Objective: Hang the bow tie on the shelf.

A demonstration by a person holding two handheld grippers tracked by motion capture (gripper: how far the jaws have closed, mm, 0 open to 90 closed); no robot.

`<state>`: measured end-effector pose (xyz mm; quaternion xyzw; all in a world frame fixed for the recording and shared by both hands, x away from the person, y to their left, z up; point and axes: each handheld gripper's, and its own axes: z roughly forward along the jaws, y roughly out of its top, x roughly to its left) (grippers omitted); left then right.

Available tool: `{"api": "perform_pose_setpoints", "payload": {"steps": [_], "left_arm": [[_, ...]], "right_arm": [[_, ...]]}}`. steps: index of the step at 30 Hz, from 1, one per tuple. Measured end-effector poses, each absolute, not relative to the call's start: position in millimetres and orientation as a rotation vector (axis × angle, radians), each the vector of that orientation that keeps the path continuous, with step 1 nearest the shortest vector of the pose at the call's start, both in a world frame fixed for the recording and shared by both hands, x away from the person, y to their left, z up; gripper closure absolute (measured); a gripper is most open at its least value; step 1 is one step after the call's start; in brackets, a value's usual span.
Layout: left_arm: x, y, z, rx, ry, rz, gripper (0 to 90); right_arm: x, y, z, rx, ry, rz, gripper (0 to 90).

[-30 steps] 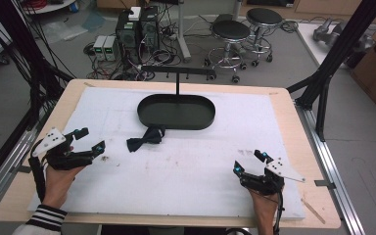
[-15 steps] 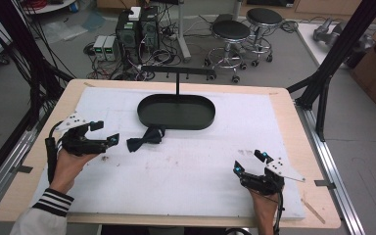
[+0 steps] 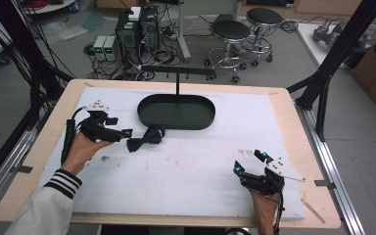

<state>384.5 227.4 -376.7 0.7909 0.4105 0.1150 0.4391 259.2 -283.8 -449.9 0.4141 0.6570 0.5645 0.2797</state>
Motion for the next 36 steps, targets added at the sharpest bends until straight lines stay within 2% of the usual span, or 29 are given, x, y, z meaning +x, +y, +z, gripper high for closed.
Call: {"api": "perform_pose_setpoints", "payload": {"steps": [4,8,16,36], "left_arm": [[391,224,-386,2.007,1.052,0.239,15.3],[397,223,-393,2.027,1.105,0.167,20.4],[401,216,-403,2.099,1.123,0.139,26.7],[408,209,-419,2.188,1.168,0.098,30.5]], "right_arm": [[259,-284,-450,1.111,1.762,1.518,10.8],[260,-284,-450,1.110,1.761,1.519,10.8],[260,-284,-450,1.108,1.760,1.517,10.8],[259,-284,-450,1.110,1.754,1.526,10.8]]}}
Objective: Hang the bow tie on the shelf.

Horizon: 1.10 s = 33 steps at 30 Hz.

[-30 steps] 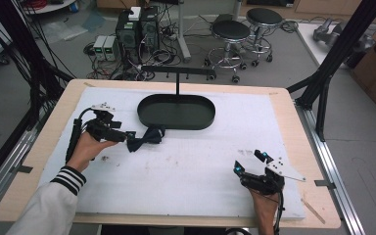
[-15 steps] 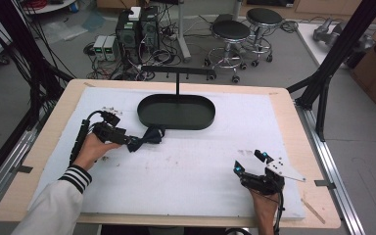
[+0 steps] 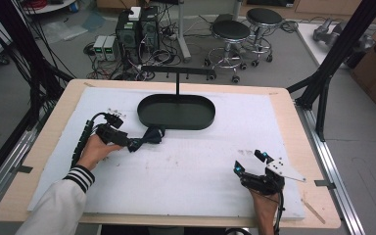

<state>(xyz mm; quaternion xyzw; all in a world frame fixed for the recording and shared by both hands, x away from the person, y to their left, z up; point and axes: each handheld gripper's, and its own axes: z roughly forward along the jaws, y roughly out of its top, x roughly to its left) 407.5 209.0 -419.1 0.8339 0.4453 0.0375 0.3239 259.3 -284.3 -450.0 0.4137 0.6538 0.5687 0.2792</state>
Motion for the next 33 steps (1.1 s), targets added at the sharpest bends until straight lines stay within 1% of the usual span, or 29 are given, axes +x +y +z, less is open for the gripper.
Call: {"api": "perform_pose_setpoints", "payload": {"steps": [10,16,22,23,24,25,27,28,31,33], "left_arm": [[407,205,-421,2.217,1.171,0.112,35.6],[406,204,-421,2.245,1.163,0.108,41.1],[405,201,-421,2.265,1.174,0.138,44.2],[404,199,-420,2.273,1.162,0.153,45.6],[404,199,-420,2.273,1.162,0.153,51.1],[403,199,-420,2.271,1.168,0.145,53.9],[404,199,-419,2.269,1.182,0.142,54.9],[404,199,-419,2.272,1.180,0.141,58.9],[403,199,-418,2.279,1.178,0.151,64.9],[402,198,-418,2.281,1.174,0.159,66.5]], "right_arm": [[259,-284,-450,1.108,1.755,1.524,10.8],[259,-284,-450,1.109,1.755,1.524,10.8],[259,-284,-450,1.108,1.754,1.524,10.8],[260,-285,-450,1.104,1.753,1.523,10.8],[260,-285,-450,1.104,1.753,1.523,10.8],[259,-284,-450,1.107,1.754,1.524,10.8],[259,-284,-450,1.107,1.754,1.523,10.8],[259,-284,-450,1.107,1.754,1.523,10.8],[259,-284,-450,1.108,1.754,1.524,10.8],[259,-284,-450,1.108,1.754,1.524,10.8]]}}
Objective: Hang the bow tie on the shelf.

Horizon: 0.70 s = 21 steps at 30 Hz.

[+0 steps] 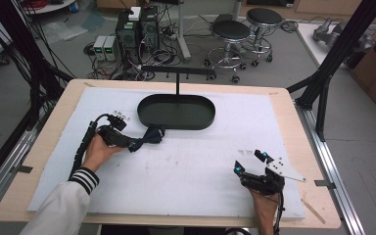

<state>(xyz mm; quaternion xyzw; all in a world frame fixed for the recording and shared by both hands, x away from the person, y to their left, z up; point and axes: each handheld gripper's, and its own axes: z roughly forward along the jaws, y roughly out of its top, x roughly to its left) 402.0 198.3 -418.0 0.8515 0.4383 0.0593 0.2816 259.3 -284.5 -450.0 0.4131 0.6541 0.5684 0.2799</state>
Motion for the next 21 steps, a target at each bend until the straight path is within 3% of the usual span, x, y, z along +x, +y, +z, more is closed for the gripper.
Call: {"api": "perform_pose_setpoints", "payload": {"steps": [6,21], "left_arm": [[399.2,194.4,-418.5,2.334,1.134,0.209,85.6],[395.3,198.3,-413.9,2.303,1.051,0.210,87.7]], "right_arm": [[259.3,-284.5,-450.0,1.108,1.754,1.524,10.8],[259.4,-285.0,-450.1,1.110,1.754,1.526,10.8]]}}
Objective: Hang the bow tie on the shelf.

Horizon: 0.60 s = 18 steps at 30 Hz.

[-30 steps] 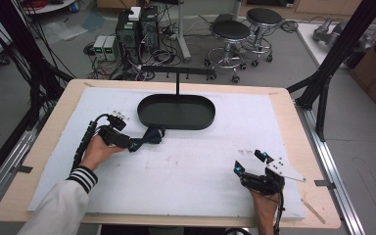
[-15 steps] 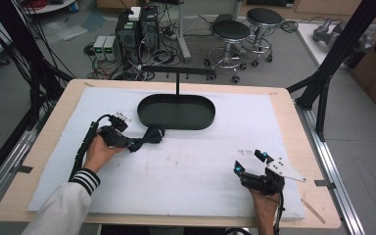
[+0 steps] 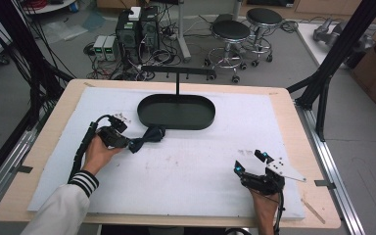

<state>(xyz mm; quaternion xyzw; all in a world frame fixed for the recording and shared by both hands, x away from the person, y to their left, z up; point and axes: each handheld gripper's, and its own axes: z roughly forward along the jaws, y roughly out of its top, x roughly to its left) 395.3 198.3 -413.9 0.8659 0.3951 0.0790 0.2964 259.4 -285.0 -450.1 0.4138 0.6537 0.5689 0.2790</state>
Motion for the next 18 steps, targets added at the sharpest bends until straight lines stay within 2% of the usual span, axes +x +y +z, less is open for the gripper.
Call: {"api": "perform_pose_setpoints", "payload": {"steps": [18], "left_arm": [[385,214,-390,2.150,0.907,0.270,88.2]], "right_arm": [[259,-285,-450,1.111,1.753,1.524,10.8]]}}
